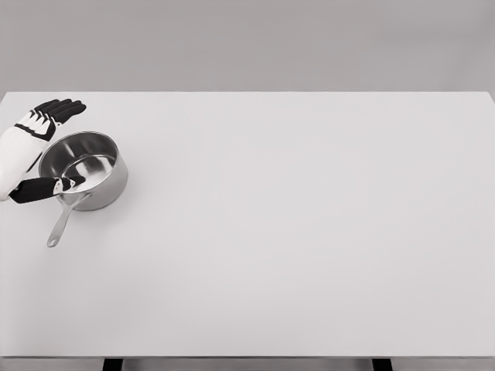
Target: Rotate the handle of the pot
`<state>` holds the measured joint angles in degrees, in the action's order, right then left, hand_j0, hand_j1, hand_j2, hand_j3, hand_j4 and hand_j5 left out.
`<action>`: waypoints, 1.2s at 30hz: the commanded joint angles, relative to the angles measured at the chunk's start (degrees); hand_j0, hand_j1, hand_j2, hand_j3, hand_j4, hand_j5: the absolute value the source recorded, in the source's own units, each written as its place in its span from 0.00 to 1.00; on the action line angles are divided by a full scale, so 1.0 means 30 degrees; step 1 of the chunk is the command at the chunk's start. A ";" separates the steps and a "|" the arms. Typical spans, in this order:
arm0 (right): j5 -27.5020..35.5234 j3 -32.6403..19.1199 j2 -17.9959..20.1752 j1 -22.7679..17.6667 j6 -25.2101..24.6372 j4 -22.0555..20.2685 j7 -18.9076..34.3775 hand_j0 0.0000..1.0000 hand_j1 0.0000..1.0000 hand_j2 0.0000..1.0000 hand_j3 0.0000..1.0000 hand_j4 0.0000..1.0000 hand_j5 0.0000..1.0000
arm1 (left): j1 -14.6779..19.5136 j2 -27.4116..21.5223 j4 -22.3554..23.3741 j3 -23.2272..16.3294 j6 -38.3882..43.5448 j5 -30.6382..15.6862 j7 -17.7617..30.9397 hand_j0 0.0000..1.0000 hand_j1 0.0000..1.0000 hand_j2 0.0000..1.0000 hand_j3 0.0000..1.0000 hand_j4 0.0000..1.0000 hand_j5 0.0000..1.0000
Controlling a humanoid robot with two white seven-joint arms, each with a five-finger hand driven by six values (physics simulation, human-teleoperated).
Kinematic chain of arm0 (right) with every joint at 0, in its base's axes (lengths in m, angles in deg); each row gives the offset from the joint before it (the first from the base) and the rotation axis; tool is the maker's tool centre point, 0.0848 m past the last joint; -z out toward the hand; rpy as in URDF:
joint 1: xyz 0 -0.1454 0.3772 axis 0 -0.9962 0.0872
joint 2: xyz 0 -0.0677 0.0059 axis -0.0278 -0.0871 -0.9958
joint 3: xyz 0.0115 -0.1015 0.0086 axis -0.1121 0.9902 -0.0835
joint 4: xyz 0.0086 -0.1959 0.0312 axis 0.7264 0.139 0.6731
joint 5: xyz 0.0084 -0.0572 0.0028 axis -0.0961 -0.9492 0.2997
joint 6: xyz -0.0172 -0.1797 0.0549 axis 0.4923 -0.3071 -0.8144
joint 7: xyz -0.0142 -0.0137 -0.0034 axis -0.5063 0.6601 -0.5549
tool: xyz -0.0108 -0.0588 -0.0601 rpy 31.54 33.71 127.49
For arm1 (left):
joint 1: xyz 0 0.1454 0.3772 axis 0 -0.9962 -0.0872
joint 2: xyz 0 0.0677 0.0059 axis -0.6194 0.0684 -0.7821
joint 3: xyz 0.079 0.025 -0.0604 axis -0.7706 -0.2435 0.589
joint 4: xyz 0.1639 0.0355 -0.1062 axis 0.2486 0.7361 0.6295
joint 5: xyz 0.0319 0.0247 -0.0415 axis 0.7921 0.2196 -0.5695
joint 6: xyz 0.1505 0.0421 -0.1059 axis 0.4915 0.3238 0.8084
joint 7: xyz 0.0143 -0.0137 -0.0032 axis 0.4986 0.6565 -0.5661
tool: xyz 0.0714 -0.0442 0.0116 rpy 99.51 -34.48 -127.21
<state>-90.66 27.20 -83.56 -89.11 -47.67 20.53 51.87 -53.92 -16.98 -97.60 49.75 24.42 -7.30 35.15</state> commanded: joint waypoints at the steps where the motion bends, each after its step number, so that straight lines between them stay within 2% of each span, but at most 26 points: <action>1: -0.0001 0.0010 -0.0001 0.0000 0.0006 -0.0010 0.0003 1.00 1.00 1.00 1.00 1.00 1.00 | 0.0000 -0.0010 -0.0028 0.0005 0.0021 -0.0166 -0.0011 1.00 1.00 1.00 1.00 1.00 1.00; 10: -0.0001 0.0011 -0.0001 0.0000 0.0006 0.0019 0.0003 1.00 1.00 1.00 1.00 1.00 1.00 | -0.0059 0.0165 -0.0205 -0.0025 0.0021 -0.0195 -0.0098 1.00 1.00 1.00 1.00 1.00 1.00; 12: -0.0001 0.0011 -0.0001 0.0000 -0.0023 -0.0010 0.0003 1.00 1.00 1.00 1.00 1.00 1.00 | 0.0117 0.0692 -0.0234 0.0209 0.0021 -0.0899 -0.0216 1.00 1.00 1.00 1.00 1.00 1.00; 13: -0.0001 0.0010 -0.0001 0.0000 0.0006 0.0019 0.0003 1.00 1.00 1.00 1.00 1.00 1.00 | 0.0350 0.0663 -0.0903 0.0268 0.0021 -0.0957 -0.0216 1.00 1.00 1.00 1.00 1.00 1.00; 15: -0.0001 -0.0019 -0.0001 0.0000 0.0006 0.0019 0.0003 1.00 1.00 1.00 1.00 1.00 1.00 | 0.0381 0.0693 -0.1171 0.0678 0.0021 -0.1192 -0.0215 1.00 1.00 1.00 1.00 1.00 1.00; 19: -0.0001 0.0011 -0.0001 0.0000 -0.0023 -0.0010 0.0003 1.00 1.00 1.00 1.00 1.00 1.00 | -0.0117 0.0488 -0.1171 0.0620 0.0021 -0.2187 -0.0011 1.00 1.00 1.00 1.00 1.00 1.00; 21: -0.0001 -0.0018 -0.0001 0.0000 0.0006 0.0019 0.0003 1.00 1.00 1.00 1.00 1.00 1.00 | -0.0175 -0.0798 -0.1171 0.0387 0.0021 -0.3210 0.0194 1.00 1.00 1.00 1.00 1.00 1.00; 23: -0.0001 0.0011 -0.0001 0.0000 0.0006 -0.0010 0.0003 1.00 1.00 1.00 1.00 1.00 1.00 | -0.0030 -0.4782 -0.1171 -0.2424 0.0021 -0.6492 0.1453 1.00 1.00 1.00 1.00 1.00 1.00; 26: -0.0001 0.0010 -0.0001 0.0000 0.0006 0.0019 0.0003 1.00 1.00 1.00 1.00 1.00 1.00 | 0.0555 -0.6717 -0.1171 -0.3480 0.0021 -0.8836 0.2625 1.00 1.00 1.00 1.00 1.00 1.00; 28: -0.0001 0.0011 -0.0001 0.0000 -0.0023 0.0019 0.0003 1.00 1.00 1.00 1.00 1.00 1.00 | 0.1375 -0.8242 -0.1171 -0.5501 0.0021 -1.0799 0.3241 1.00 1.00 1.00 1.00 1.00 1.00; 29: -0.0001 -0.0018 -0.0001 0.0000 0.0006 -0.0010 0.0003 1.00 1.00 1.00 1.00 1.00 1.00 | 0.1728 -0.8301 -0.1171 -0.6058 0.0021 -1.1210 0.3329 1.00 1.00 1.00 1.00 1.00 1.00; 32: -0.0001 0.0011 -0.0001 0.0000 0.0006 -0.0010 0.0003 1.00 1.00 1.00 1.00 1.00 1.00 | 0.1816 -0.8916 -0.1201 -0.6937 0.0021 -1.4108 0.3533 1.00 1.00 1.00 1.00 1.00 1.00; 33: -0.0001 0.0011 -0.0001 0.0000 0.0006 -0.0010 0.0003 1.00 1.00 1.00 1.00 1.00 1.00 | 0.1787 -0.9238 -0.1201 -0.7202 0.0021 -1.4814 0.4294 1.00 1.00 1.00 1.00 1.00 1.00; 36: -0.0001 0.0011 -0.0001 0.0000 0.0006 -0.0010 0.0003 1.00 1.00 1.00 1.00 1.00 1.00 | 0.1349 -0.9356 -0.1230 -0.7494 0.0021 -1.5603 0.5175 1.00 1.00 1.00 1.00 1.00 1.00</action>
<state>-90.66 27.20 -83.56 -89.11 -47.68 20.52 51.87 -50.49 -43.99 -101.22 28.69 24.35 -50.38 48.86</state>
